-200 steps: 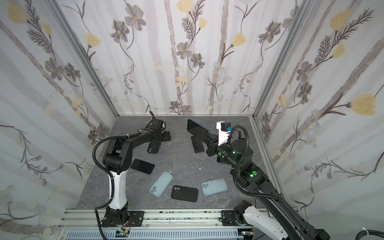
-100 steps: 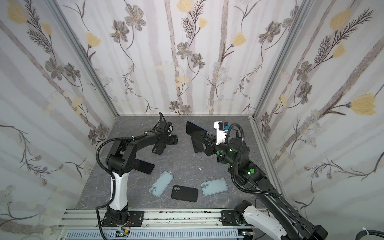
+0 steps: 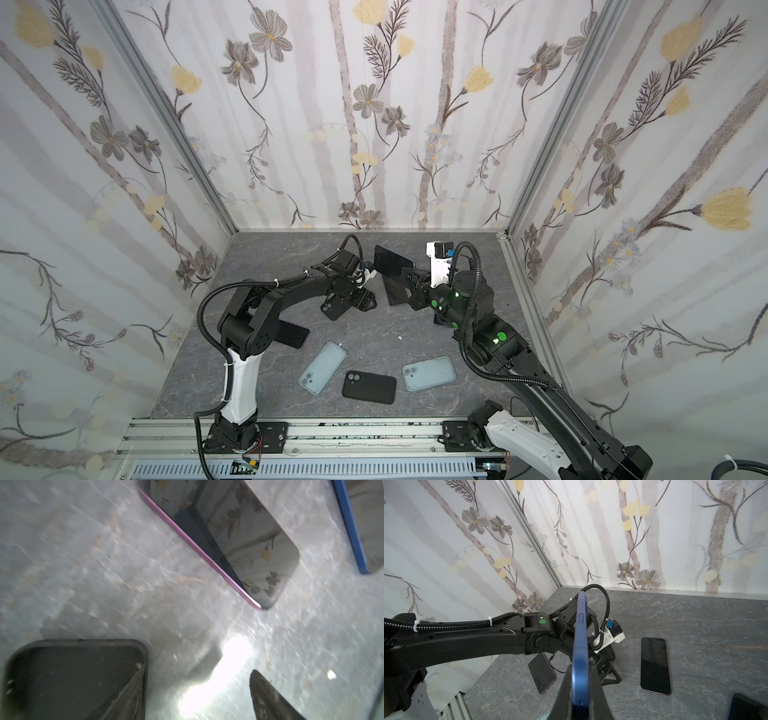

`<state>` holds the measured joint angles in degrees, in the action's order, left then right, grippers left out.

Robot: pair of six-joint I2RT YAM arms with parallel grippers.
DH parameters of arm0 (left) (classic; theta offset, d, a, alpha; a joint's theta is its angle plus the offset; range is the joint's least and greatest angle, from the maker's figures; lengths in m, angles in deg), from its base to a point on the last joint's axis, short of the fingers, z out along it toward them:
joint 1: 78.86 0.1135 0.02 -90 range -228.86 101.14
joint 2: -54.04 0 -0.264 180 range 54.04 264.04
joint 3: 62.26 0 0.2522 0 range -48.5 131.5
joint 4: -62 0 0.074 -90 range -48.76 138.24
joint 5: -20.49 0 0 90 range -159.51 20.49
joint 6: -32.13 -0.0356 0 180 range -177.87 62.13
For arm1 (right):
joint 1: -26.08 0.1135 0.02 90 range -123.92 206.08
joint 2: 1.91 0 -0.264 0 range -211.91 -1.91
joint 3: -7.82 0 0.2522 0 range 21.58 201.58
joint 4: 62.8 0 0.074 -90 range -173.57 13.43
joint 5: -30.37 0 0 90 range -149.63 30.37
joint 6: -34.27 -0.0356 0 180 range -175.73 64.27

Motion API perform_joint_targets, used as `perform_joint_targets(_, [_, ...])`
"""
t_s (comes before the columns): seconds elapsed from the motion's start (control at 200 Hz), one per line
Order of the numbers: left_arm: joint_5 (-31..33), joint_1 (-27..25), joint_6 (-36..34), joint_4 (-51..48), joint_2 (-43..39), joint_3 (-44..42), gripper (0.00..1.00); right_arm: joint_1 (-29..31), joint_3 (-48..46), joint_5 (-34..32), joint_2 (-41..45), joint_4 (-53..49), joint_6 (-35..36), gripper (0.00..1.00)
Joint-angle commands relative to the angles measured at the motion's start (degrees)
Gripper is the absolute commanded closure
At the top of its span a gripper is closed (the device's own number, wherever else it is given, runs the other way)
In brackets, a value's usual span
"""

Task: Put the phone into the phone case
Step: 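Hold the phone upright with right gripper while left gripper moves over black case, then close the left gripper on the black case's lens-hole end and lift it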

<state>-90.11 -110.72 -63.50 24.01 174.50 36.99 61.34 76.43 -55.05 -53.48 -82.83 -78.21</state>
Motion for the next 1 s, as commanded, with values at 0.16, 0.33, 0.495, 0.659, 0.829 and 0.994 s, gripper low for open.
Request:
perform_joint_targets(0.16, [7.5, 0.3, 12.4, 1.4, -9.4, -3.9, 0.19, -0.3, 0.4, 0.4, 0.0, 2.8, -0.1, 1.00])
perform_joint_targets(0.33, [14.5, 0.8, 20.9, 1.4, -15.4, -10.9, 0.38, -0.5, 0.4, 0.9, -0.6, 2.8, 0.1, 1.00])
perform_joint_targets(0.495, [19.5, 2.1, 25.3, 2.4, -22.4, -21.7, 0.53, -0.6, -0.4, 0.2, -0.7, 2.8, 0.7, 1.00])
perform_joint_targets(0.659, [19.7, 3.9, 27.5, 4.4, -25.3, -27.5, 0.62, -0.7, 0.0, 0.9, -2.5, 3.6, 0.9, 1.00])
perform_joint_targets(0.829, [18.8, 5.3, 27.4, 4.2, -22.1, -27.3, 0.67, -0.8, 0.8, 2.6, -4.4, 4.2, 0.9, 1.00])
perform_joint_targets(0.994, [18.5, 6.7, 26.8, 4.5, -19.5, -26.4, 0.67, -0.8, 0.4, 2.0, -4.0, 3.8, 1.0, 1.00])
